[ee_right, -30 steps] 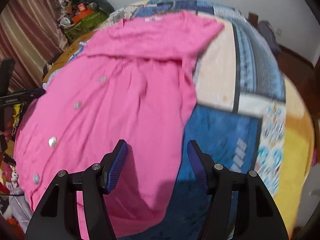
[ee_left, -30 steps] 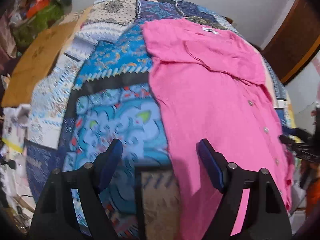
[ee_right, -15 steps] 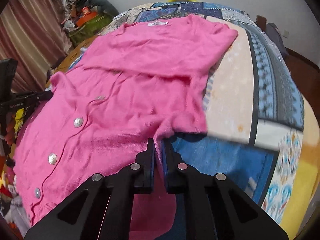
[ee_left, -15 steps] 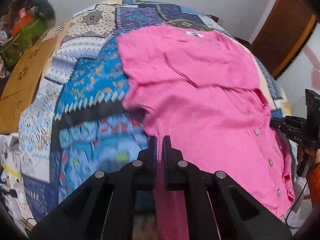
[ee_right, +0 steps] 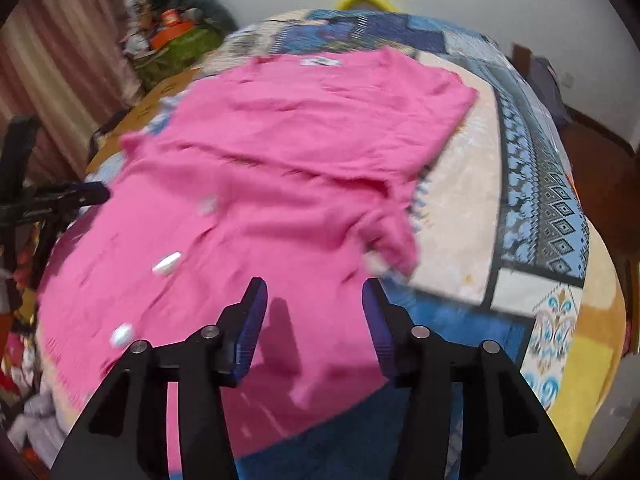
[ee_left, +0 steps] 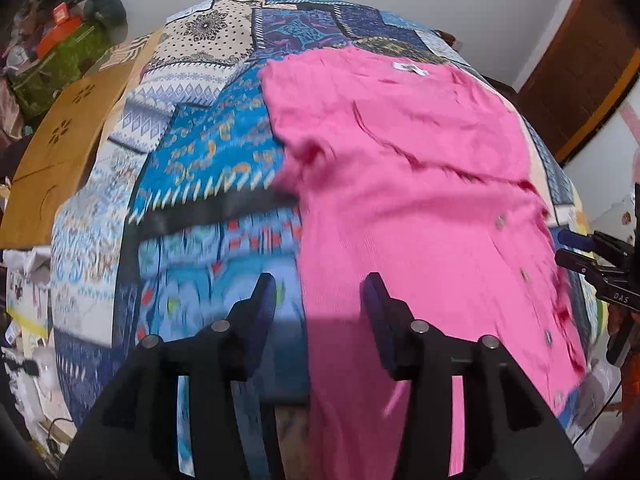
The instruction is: Fold small clothes
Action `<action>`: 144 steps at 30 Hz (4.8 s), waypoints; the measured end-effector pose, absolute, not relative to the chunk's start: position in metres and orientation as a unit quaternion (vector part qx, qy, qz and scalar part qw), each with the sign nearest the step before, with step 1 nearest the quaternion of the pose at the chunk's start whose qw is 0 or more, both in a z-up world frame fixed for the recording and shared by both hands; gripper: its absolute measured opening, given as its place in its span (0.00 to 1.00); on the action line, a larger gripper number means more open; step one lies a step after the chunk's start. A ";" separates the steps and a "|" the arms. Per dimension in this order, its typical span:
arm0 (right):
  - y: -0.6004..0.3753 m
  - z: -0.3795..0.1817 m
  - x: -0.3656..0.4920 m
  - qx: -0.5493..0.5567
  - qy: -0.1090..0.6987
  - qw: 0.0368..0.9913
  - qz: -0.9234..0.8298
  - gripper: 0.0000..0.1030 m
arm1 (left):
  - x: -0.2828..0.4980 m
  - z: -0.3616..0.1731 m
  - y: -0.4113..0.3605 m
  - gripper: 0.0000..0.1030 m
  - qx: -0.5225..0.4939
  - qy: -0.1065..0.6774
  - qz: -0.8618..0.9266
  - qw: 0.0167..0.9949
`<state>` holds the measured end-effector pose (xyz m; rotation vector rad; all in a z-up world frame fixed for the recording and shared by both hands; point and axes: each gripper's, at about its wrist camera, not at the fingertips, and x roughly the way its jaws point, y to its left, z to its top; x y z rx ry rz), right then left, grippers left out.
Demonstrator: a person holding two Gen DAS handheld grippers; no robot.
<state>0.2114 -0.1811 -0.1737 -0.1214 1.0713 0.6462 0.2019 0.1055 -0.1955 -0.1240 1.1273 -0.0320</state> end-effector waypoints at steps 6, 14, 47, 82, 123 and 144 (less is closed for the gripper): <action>-0.160 -0.160 0.168 -0.058 0.485 0.796 0.357 0.47 | 0.153 -0.189 0.094 0.54 -0.055 0.526 -0.019 0.849; -0.154 -0.179 0.157 -0.064 0.486 0.797 0.352 0.09 | 0.125 -0.188 0.087 0.59 -0.045 0.516 -0.011 0.856; -0.253 -0.196 0.101 0.049 0.517 0.804 0.289 0.14 | 0.065 -0.181 0.081 0.07 -0.077 0.517 -0.041 0.851; -0.182 -0.073 0.335 -0.033 0.353 0.898 0.262 0.06 | 0.352 -0.093 0.128 0.05 -0.071 0.414 0.007 0.907; -0.119 -0.185 0.394 -0.068 0.482 0.810 0.326 0.48 | 0.444 -0.212 0.053 0.66 0.033 0.542 -0.080 0.836; -0.165 -0.126 0.349 -0.085 0.420 0.860 0.277 0.48 | 0.377 -0.178 0.133 0.66 -0.036 0.535 0.004 0.844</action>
